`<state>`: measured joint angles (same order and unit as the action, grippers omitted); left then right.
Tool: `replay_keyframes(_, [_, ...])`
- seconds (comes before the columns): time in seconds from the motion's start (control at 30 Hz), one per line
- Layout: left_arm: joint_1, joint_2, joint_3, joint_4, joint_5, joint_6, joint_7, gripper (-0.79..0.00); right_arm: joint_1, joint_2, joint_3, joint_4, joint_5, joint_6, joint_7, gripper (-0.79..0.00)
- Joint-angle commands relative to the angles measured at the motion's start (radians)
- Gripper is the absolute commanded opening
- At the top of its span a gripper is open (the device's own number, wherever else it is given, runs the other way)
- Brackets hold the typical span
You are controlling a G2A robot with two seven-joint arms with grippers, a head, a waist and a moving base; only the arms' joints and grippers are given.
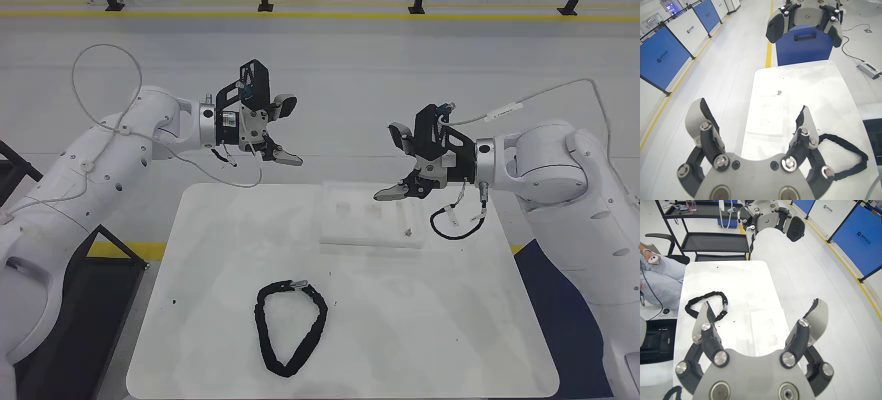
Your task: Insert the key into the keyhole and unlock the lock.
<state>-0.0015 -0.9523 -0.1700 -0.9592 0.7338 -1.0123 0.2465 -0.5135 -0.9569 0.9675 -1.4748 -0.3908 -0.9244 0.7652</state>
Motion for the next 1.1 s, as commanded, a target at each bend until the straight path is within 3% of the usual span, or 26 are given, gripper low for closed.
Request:
replay_keyframes(0.0, [0.000,0.000,0.000,0.000,0.000,0.000,0.000,-0.001,0.000,0.000,0.000,0.000,0.000,0.000,0.000,0.000])
replay_keyframes(0.77, [0.000,0.000,0.000,0.000,-0.001,0.000,-0.001,0.000,-0.022,0.002,-0.001,-0.001,-0.027,0.033,-0.012,0.000])
replay_keyframes(1.07, [0.000,0.000,0.000,0.000,-0.001,0.000,-0.001,0.000,-0.034,0.003,-0.018,0.132,-0.034,0.115,0.028,0.000])
